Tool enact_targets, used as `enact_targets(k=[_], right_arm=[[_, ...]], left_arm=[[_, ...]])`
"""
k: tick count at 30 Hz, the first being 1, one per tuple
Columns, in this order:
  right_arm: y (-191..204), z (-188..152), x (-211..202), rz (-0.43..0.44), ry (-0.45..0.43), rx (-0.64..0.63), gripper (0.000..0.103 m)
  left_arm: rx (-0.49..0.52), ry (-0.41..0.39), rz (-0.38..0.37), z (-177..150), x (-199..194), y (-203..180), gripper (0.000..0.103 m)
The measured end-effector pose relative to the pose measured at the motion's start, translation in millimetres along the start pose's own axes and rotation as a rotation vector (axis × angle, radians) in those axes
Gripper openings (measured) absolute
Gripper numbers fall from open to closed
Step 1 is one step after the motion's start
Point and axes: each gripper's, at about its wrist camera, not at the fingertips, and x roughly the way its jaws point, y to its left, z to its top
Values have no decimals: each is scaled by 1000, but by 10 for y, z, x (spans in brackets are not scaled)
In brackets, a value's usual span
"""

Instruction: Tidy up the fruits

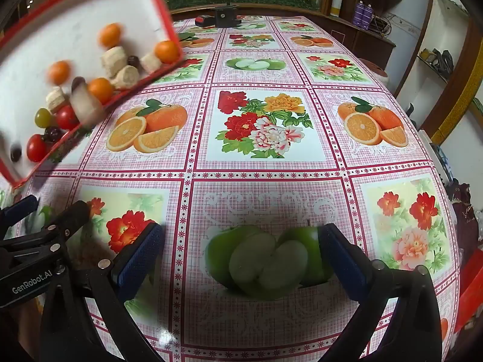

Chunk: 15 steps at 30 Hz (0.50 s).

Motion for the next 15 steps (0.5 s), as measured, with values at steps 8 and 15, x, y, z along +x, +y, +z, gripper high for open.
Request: enact_targets(k=[8,15], right_arm=[[0,-1,0,0,-1,0,103],[10,12,-20,-2,2,-1,103]], left_arm=[[1,0,1,-8,-16,-13,103],[-2,3,1,4,2,-19,103]])
